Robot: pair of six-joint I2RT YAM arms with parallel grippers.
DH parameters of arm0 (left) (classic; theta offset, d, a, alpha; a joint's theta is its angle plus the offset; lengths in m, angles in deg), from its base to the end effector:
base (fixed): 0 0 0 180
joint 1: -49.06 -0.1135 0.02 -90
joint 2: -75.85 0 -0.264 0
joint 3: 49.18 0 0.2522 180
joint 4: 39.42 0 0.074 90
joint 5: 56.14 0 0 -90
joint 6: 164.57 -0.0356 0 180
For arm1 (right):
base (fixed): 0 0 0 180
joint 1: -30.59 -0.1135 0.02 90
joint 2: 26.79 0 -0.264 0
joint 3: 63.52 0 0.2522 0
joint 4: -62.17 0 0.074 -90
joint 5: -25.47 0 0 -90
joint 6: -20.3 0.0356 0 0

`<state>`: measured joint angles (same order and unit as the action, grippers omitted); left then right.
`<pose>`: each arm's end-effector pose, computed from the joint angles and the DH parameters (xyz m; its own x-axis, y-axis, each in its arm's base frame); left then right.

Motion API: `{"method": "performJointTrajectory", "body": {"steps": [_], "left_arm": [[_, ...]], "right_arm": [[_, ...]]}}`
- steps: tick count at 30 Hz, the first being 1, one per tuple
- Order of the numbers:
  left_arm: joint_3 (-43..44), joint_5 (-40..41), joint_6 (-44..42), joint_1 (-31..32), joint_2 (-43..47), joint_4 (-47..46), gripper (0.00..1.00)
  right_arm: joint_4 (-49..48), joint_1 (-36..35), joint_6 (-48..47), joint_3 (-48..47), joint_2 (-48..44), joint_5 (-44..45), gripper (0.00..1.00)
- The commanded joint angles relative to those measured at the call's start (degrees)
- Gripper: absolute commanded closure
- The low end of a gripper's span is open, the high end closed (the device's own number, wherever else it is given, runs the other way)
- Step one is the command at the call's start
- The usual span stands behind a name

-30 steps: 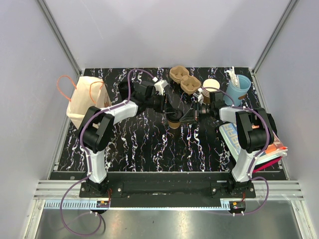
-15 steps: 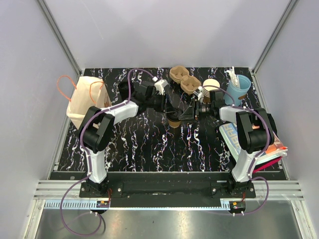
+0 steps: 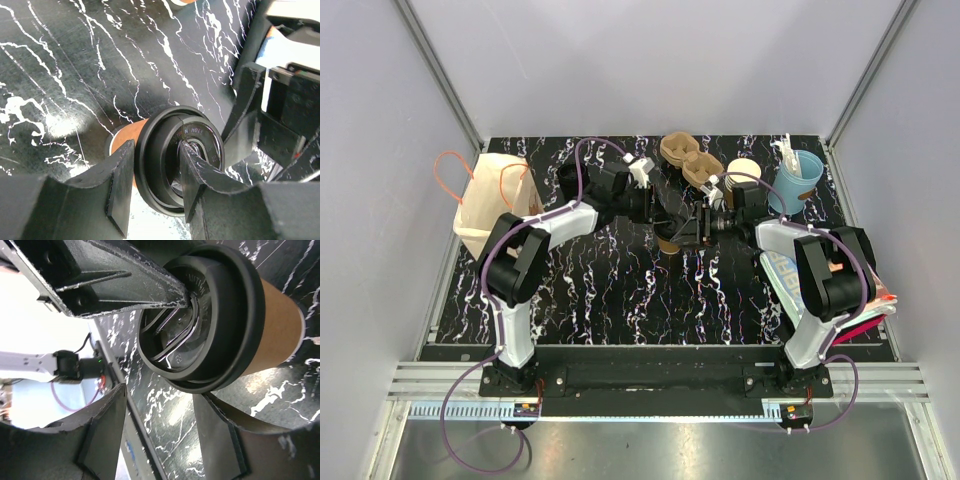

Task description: Pack the takeout coffee

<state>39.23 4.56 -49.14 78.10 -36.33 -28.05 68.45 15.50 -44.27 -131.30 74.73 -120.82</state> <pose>0.3731 -0.2271 0.1958 -0.7865 0.0083 -0.6176 0.4822 0.6331 -0.6055 0.3343 0.1208 0.1718 -0.8869 0.0077 -0.4619 -0.4194 0.4060 0.8120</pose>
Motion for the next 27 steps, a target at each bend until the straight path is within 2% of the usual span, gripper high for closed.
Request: {"method": "performJointTrajectory", "body": {"steps": [1, 10, 23, 27], "left_arm": [[-3.55, 12.6, -1.35, 0.49, -3.75, 14.35, 0.73], [-4.87, 15.5, -1.0, 2.42, -0.67, 13.64, 0.74], [-4.78, 16.99, -0.73, 3.83, 0.12, 14.17, 0.75], [-4.69, 17.61, -1.0, 3.75, 0.03, 14.17, 0.75]], "right_arm": [[-3.68, -1.52, 0.49, 0.67, -4.13, 6.18, 0.39], [-1.05, -1.87, 0.59, -0.21, -2.82, 14.62, 0.42], [1.5, -1.96, -0.82, -1.97, 0.08, 19.72, 0.5], [2.48, -1.96, -2.14, -3.19, -0.7, 16.15, 0.46]]}}
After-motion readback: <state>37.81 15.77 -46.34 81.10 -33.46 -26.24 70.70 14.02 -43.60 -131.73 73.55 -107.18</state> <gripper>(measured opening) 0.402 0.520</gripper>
